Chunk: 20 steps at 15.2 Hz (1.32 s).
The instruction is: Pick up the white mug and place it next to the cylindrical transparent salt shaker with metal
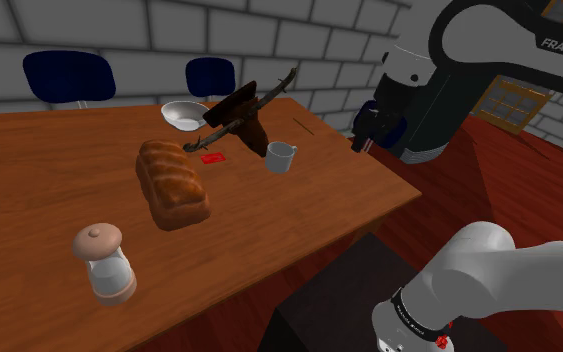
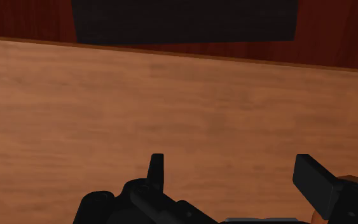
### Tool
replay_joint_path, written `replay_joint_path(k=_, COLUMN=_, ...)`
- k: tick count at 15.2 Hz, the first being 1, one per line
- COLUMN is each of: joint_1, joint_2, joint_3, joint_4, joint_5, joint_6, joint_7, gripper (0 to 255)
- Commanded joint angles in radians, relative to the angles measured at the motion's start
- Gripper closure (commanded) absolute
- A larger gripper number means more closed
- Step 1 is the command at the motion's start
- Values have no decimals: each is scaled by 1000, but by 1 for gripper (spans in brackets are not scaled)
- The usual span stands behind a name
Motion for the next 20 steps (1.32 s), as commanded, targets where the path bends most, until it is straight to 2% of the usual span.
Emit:
replay_joint_path(k=1, joint_1=0, joint_2=0, joint_3=0, joint_4=0, joint_5=0, joint_6=0, joint_7=0, gripper=0)
replay_joint_path(k=10, joint_1=-22, joint_2=301, joint_3=18, joint_4=38, joint_5=-15, joint_6=264, joint_7=32, gripper=0)
replay_joint_path(k=20, joint_1=-44, joint_2=679, joint_3=32, joint_4=210, joint_5=-56, joint_6=467, joint_7=80, gripper=0)
